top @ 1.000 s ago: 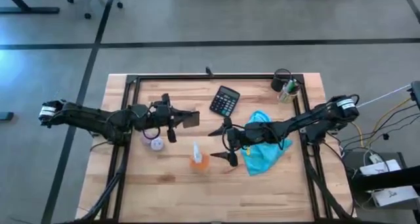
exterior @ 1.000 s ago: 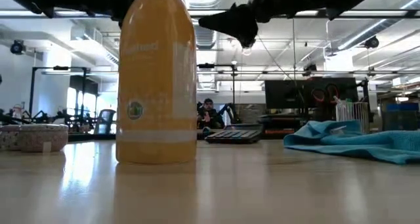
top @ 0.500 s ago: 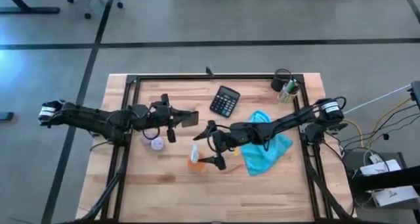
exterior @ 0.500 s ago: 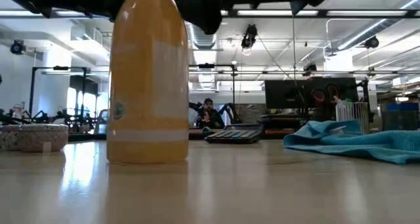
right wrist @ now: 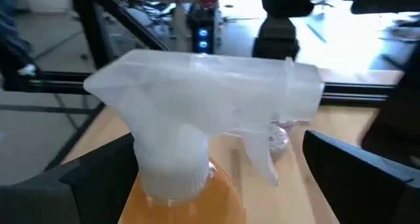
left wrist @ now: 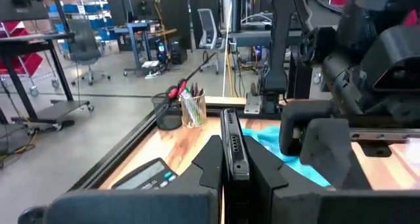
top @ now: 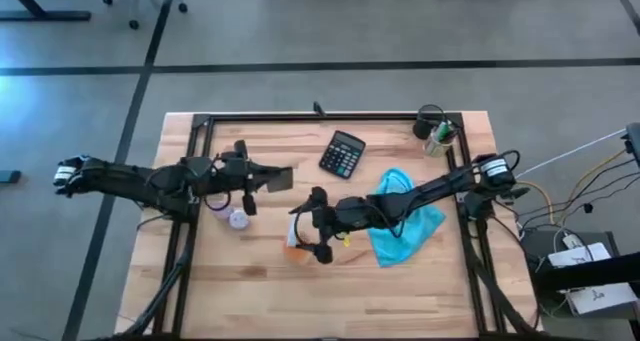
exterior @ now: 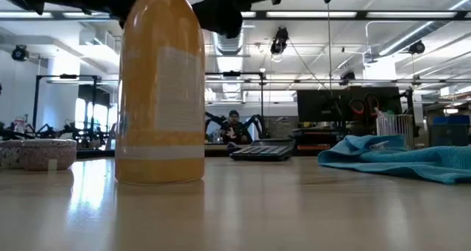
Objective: Apply microfiber cloth
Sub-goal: Spray the front and back of the cellphone using the spray bottle
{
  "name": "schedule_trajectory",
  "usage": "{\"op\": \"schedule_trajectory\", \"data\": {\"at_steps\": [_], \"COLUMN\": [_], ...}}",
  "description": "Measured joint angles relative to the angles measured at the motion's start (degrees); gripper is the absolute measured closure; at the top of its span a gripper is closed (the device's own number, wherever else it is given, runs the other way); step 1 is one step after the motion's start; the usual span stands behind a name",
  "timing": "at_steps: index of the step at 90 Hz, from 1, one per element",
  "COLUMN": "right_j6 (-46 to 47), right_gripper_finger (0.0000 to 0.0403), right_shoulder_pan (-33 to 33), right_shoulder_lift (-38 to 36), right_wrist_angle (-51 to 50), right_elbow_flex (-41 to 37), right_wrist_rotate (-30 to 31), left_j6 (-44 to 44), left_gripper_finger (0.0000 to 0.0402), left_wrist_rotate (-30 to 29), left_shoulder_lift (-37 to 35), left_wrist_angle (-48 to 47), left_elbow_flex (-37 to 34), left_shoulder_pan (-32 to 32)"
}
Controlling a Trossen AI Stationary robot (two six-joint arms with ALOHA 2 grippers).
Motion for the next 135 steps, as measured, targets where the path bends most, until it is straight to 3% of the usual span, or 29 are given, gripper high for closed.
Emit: {"op": "schedule_trajectory", "data": {"at_steps": [18, 29, 68, 89, 110, 135], "right_j6": [-0.82, -1.14, 2.39, 2.16, 0.87, -3.46], "right_gripper_finger": [0.0006, 0.0007, 0.0007, 0.0013, 0.0014, 0.0014], "right_shoulder_pan": [3.38, 5.18, 5.42, 6.48, 6.48, 6.33], "right_shoulder_lift": [-0.78, -0.8, 2.84, 2.85, 2.83, 2.83], "right_wrist_angle": [-3.26, -3.16, 3.1, 3.72, 4.0, 3.09], "right_elbow_flex": [0.01, 0.31, 0.33, 0.33, 0.33, 0.33], "right_wrist_rotate": [11.66, 15.51, 18.94, 22.91, 22.77, 20.73], "left_j6": [-0.4, -0.4, 3.34, 5.65, 5.91, 3.21], "left_gripper_finger": [0.039, 0.039, 0.039, 0.039, 0.039, 0.039], "left_wrist_rotate": [5.77, 5.93, 9.62, 16.81, 16.65, 10.76], "left_shoulder_lift": [2.12, 4.59, 12.04, 14.74, 14.47, 11.35], "left_wrist_angle": [0.38, 2.81, 0.78, 0.87, 0.45, 0.9], "left_elbow_flex": [0.0, 0.0, 7.25, 10.37, 10.11, 9.52], "left_shoulder_pan": [-0.02, 0.0, 0.02, 0.29, 0.61, 4.1]}}
